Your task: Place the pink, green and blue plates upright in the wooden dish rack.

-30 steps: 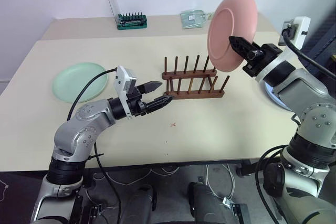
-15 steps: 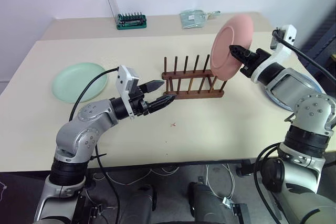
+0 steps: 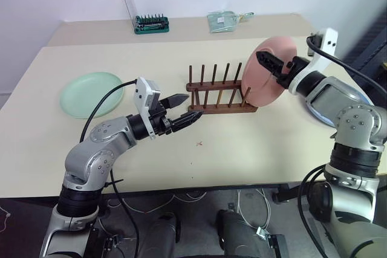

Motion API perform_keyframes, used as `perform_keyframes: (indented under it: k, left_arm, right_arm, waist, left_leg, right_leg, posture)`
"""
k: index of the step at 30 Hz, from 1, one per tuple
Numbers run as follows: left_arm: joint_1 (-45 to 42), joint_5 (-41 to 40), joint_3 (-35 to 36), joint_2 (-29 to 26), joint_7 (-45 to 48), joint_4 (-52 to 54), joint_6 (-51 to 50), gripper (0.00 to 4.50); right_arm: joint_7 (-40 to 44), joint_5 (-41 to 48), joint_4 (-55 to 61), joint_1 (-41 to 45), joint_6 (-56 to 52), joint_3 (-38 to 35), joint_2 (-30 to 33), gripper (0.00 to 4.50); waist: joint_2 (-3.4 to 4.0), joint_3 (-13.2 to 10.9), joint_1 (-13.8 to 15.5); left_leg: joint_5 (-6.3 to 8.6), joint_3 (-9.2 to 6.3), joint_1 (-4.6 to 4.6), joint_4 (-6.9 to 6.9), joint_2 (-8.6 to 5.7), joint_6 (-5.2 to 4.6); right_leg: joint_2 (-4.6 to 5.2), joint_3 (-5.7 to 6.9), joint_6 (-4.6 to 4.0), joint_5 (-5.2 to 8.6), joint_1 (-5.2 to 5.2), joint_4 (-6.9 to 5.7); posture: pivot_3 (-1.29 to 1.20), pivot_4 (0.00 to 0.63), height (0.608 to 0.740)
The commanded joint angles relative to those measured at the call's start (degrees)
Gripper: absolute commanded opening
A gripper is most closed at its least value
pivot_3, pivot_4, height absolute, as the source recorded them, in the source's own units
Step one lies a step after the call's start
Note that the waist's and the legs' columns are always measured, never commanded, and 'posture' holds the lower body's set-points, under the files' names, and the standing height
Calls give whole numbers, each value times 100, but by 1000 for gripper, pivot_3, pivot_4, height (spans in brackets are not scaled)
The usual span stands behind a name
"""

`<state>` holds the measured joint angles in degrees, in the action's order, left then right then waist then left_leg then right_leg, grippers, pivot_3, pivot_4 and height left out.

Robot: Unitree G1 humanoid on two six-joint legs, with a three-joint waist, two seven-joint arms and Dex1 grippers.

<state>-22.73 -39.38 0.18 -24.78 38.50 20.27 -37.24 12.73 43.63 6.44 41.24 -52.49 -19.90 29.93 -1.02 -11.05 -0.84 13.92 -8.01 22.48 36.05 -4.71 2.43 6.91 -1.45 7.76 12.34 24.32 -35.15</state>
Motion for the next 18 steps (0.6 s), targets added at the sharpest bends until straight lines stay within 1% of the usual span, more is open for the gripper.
perform_keyframes:
  k: [1,5,7,11,18]
  left_arm:
    - [-21,14,55,11,11,71,97,3649]
    - [-42,32,111,11,15,-20,120,3649]
    - [-42,27,124,4,37,-45,126,3649]
    - [-57,44,79,48,47,-96,146,3649]
    - [16,86,64,73,51,-52,170,3649]
  right_arm:
    - [378,-444,324,30,651,-22,514,4120]
    - [704,-798,184,-62,1143,-48,907,4120]
    - [860,-676,155,-87,1090,-161,973,4120]
    - [1202,-570,519,-320,1019,115,887,4120]
    - [1117,-690,483,-323,1035,240,737,4120]
  waist:
    - [0,0,4]
    - [0,0,10]
    - [0,0,-4]
    - [0,0,-6]
    - [0,0,17]
  left_leg:
    - [0,0,0,0,0,0]
    - [0,2,1,1,0,0]
    - [0,2,0,0,2,0]
    - [0,3,-1,0,10,-1]
    - [1,4,0,2,11,-1]
  right_leg:
    - [0,0,0,0,0,0]
    - [0,0,0,0,-1,5]
    - [-1,0,0,0,-1,5]
    - [-6,0,-2,-1,-1,5]
    - [-6,-1,-3,-1,-1,6]
  posture:
    - [0,150,740]
    - [0,150,740]
    - [0,150,740]
    - [0,150,740]
    - [0,150,740]
